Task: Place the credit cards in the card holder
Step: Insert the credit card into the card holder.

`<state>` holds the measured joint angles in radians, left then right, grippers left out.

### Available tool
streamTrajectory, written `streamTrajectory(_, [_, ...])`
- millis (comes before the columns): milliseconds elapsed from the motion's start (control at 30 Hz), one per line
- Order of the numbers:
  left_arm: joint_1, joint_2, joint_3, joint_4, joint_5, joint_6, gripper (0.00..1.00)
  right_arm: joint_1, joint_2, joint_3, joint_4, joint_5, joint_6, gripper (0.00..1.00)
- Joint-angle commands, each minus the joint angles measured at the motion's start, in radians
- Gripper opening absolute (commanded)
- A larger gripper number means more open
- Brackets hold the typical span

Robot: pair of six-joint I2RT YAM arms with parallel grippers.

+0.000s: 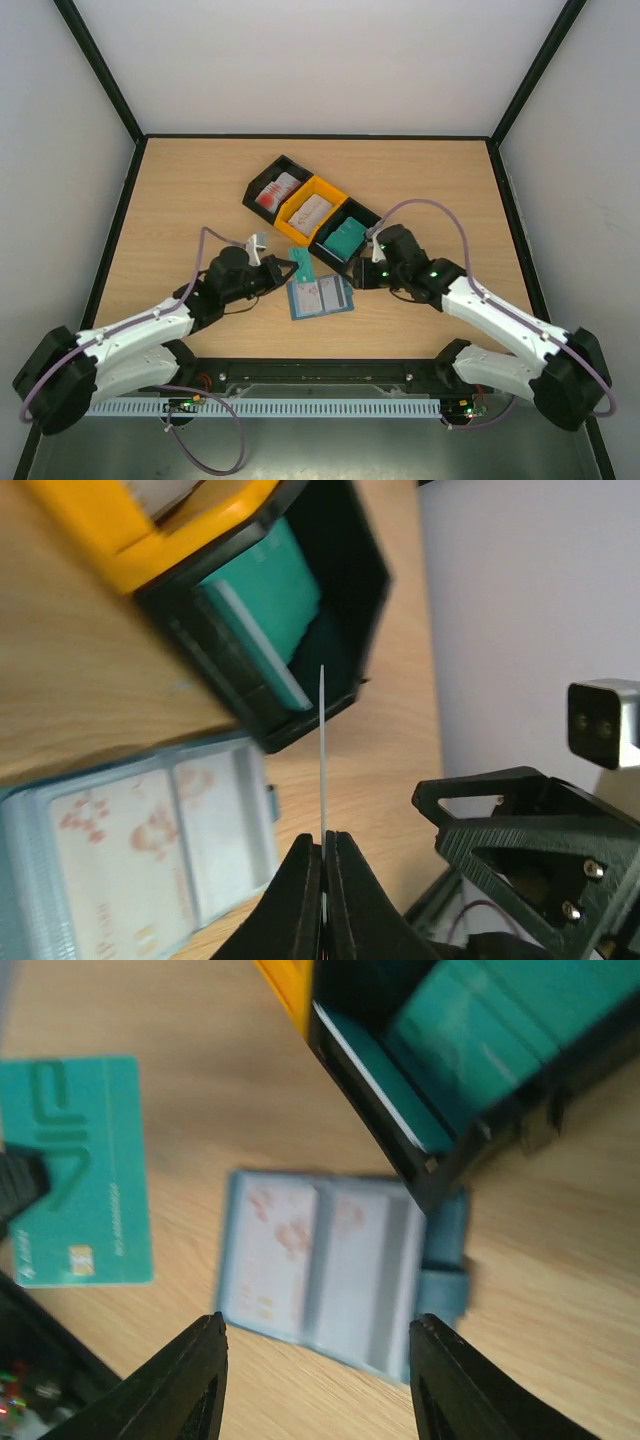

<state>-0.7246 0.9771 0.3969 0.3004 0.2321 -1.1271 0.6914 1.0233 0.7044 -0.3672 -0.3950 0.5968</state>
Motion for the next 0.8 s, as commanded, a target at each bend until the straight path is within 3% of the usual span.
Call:
streamTrajectory(0, [-0.070,0.102,-0.018,0.039,-0.138,0.003,0.03,0.067,0.099,-0.027,-0.067,0.126,-0.088,0.49])
streamTrajectory(267, [-0.103,0.229,-0.058,0.153,-0.120,-0.027,0.03,0.113,0.320,-0.032,0.022,0.181,-0.110,0.50])
streamTrajectory(400, [-0.104,0.272,-0.076,0.200,-0.084,-0.021,0.03,0.122,0.405,-0.041,0.061,0.170,-0.078,0.42])
streamTrajectory(633, [-0.103,0.317,-0.116,0.279,-0.038,-0.022,0.03,0.186,0.386,-0.143,0.160,0.145,0.099,0.28])
streamTrajectory(767, [-0.103,0.313,-0.150,0.320,-0.012,-0.019,0.03,0.231,0.363,-0.168,0.186,0.155,0.214,0.26])
